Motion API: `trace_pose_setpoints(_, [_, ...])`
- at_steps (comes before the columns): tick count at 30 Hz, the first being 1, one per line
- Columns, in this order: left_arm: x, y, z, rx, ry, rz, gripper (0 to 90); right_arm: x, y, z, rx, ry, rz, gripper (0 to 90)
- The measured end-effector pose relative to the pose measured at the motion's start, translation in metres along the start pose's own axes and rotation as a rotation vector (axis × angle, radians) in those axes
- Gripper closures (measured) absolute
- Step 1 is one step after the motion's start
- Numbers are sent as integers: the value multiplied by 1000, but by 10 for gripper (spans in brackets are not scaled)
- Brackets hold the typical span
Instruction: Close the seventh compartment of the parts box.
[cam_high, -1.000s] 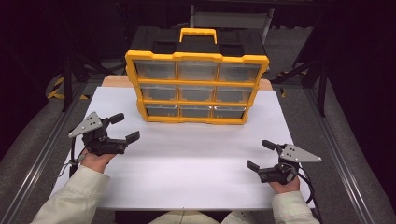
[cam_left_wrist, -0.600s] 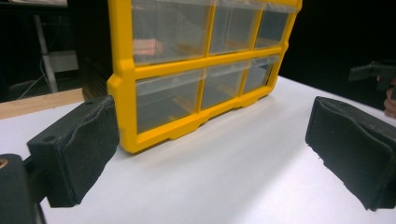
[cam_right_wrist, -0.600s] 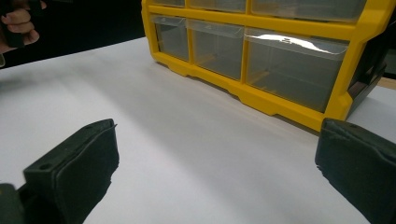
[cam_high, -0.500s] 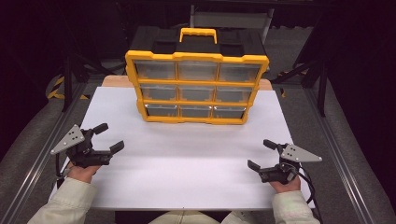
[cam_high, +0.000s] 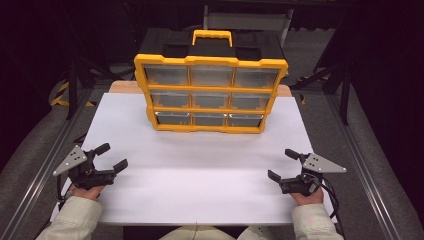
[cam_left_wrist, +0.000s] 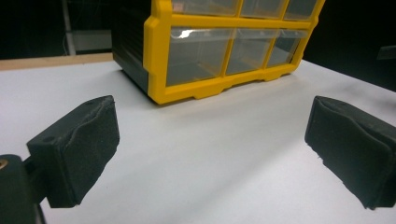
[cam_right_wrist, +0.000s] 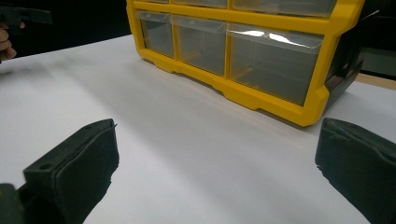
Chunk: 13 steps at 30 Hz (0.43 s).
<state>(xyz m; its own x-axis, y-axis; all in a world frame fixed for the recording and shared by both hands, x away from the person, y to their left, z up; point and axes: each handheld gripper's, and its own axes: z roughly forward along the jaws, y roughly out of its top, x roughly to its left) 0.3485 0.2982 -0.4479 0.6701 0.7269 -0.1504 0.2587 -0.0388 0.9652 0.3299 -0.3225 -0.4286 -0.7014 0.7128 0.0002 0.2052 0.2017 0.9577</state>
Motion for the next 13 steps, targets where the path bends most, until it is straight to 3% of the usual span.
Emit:
trace_pose_setpoints(4, [4, -3, 4, 33, -1, 25, 34, 1, 0, 1, 3, -8, -6, 2])
trace_pose_setpoints(7, [9, -5, 6, 44, -6, -12, 34, 0, 0, 2, 10, -11, -2, 2])
trace_pose_setpoints(13, [8, -5, 6, 42, -10, -9, 34, 1, 0, 1, 9, -14, -4, 2])
